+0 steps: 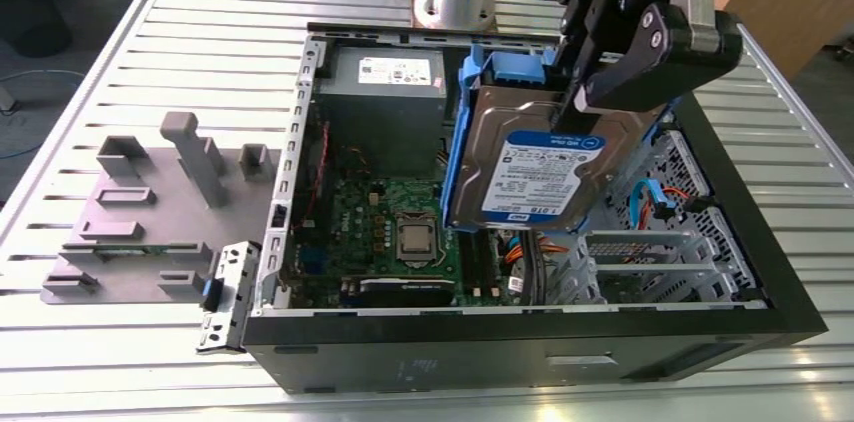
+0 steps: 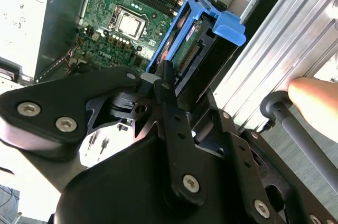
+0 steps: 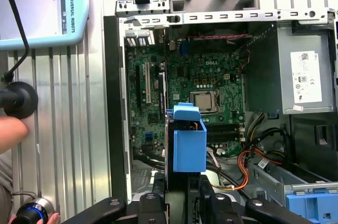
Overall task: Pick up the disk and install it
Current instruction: 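Insert the disk into the insertion slot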
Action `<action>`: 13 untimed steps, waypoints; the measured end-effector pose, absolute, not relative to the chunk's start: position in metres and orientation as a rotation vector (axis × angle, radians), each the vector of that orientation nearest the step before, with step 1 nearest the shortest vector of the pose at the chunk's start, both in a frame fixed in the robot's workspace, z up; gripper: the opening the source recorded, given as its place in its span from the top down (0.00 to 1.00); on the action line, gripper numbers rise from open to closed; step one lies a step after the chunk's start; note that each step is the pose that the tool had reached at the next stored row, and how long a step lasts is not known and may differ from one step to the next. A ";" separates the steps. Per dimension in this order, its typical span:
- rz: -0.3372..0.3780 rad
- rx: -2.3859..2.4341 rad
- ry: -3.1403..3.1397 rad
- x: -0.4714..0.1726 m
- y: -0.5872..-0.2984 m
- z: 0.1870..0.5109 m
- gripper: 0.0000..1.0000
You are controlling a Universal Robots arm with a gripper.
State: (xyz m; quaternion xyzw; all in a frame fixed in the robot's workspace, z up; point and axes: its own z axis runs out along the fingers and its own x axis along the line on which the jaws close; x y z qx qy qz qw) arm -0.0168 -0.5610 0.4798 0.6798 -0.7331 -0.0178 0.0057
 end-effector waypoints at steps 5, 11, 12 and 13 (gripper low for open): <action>-0.056 2.130 -2.293 -0.013 -0.561 0.479 0.65; -0.056 2.135 -2.288 -0.008 -0.561 0.478 0.65; -0.056 2.136 -2.288 -0.007 -0.561 0.477 0.65; -0.056 2.136 -2.287 -0.005 -0.561 0.477 0.65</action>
